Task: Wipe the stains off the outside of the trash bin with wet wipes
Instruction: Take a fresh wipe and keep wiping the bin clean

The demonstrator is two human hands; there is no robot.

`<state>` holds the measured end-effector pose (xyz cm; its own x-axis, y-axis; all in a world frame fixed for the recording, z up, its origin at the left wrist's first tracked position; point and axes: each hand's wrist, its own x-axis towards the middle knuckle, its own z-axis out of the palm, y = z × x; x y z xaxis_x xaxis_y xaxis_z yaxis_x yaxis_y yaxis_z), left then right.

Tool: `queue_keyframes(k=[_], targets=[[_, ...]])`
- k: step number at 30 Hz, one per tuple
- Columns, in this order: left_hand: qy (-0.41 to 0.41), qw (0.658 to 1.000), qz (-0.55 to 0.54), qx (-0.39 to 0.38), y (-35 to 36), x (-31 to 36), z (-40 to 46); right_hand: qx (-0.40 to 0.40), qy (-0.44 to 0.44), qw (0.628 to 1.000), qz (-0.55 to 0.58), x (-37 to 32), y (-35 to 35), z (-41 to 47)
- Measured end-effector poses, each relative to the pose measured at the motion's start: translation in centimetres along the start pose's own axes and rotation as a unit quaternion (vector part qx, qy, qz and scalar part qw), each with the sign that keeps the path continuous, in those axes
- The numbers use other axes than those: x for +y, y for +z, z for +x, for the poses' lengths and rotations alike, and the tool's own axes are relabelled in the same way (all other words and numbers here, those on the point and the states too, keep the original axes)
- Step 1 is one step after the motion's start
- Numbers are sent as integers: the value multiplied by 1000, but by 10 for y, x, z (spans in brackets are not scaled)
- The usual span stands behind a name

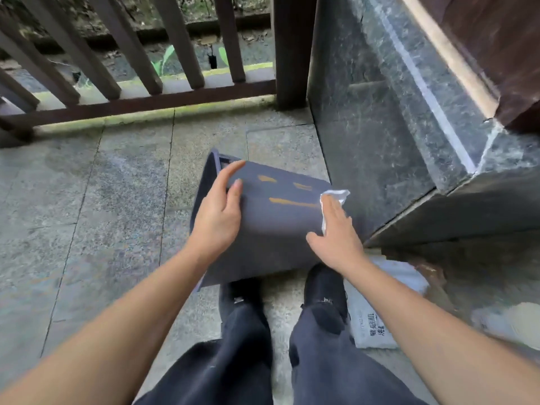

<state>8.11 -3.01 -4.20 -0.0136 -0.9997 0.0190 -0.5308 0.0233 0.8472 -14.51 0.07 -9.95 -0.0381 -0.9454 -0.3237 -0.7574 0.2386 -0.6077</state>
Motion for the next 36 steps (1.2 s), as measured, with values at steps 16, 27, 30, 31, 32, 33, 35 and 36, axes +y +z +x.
queue_keyframes(k=[16,27,30,31,32,33,35,36], targets=[[25,996,-43,71,2,-16,-23,7,-285,957,41,-97,41,-52],[-66,989,-114,64,10,-36,-30,99,-219,964,-113,-39,43,-16],[-70,991,-107,41,5,-42,-28,123,-126,976,-127,-17,33,-12],[-64,993,-99,32,4,-43,-29,124,-101,978,-132,-11,29,-12],[-59,994,-94,25,4,-43,-30,121,-81,980,-137,-8,27,-11],[-57,994,-92,23,5,-42,-31,118,-66,981,-143,-7,25,-11],[-58,995,-80,32,7,-41,-32,115,-48,981,-148,-10,24,-11],[-60,995,-74,39,8,-41,-32,114,-44,982,-148,-13,24,-10]])
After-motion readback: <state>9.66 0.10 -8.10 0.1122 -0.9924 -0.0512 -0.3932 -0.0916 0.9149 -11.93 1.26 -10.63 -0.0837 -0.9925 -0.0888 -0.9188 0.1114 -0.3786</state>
